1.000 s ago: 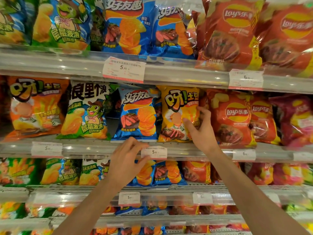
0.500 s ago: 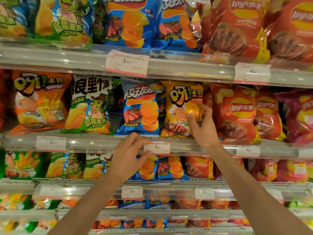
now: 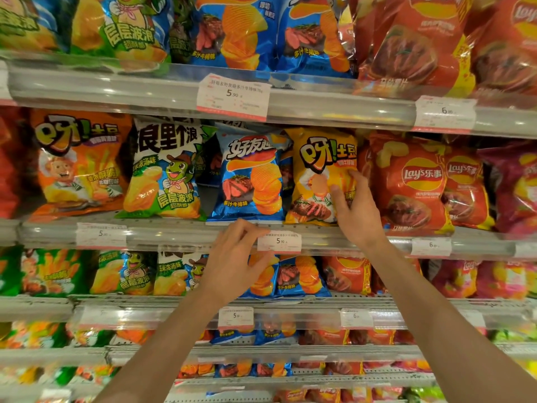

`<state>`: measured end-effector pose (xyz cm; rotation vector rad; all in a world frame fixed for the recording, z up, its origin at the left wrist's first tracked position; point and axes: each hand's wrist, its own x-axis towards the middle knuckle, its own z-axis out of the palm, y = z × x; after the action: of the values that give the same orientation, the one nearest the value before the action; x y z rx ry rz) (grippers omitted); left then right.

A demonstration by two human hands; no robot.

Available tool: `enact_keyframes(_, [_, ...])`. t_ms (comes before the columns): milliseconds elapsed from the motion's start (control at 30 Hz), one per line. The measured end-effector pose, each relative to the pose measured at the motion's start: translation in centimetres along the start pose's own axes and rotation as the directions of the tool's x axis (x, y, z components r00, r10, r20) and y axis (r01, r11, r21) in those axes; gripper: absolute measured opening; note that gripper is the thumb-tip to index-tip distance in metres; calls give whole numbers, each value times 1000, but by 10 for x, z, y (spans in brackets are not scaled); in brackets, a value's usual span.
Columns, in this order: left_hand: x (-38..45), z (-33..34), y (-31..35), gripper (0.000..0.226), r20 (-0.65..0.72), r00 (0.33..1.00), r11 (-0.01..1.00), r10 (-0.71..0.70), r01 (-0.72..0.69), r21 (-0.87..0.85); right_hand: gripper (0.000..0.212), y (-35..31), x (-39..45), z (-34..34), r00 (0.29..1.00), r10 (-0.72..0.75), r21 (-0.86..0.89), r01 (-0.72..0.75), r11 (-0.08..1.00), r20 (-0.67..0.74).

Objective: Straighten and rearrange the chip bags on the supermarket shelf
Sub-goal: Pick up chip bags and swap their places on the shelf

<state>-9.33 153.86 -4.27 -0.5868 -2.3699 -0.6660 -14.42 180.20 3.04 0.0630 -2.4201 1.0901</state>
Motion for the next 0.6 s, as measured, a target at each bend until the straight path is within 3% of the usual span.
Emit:
enact_keyframes(200, [-33,-3,7,47,15,999,991,-50,52,-126,72,6,-62,7,992,-112,-206,97,974,-63])
enact_keyframes(333, [-55,1,13,49,3,997,973,-77,76,-217,74,22,-130,16,995,-87,-263,69,962,-58])
enact_keyframes(467, [-81,13,18,53,7,986,943,-169,164,-289,66,47,-192,18,997,53,-196,-42,980,51])
enact_keyframes(600, [-101,18,31,55,62,961,913,-271,277,-301,70,74,-215,8,983,174,-193,-159,968,64])
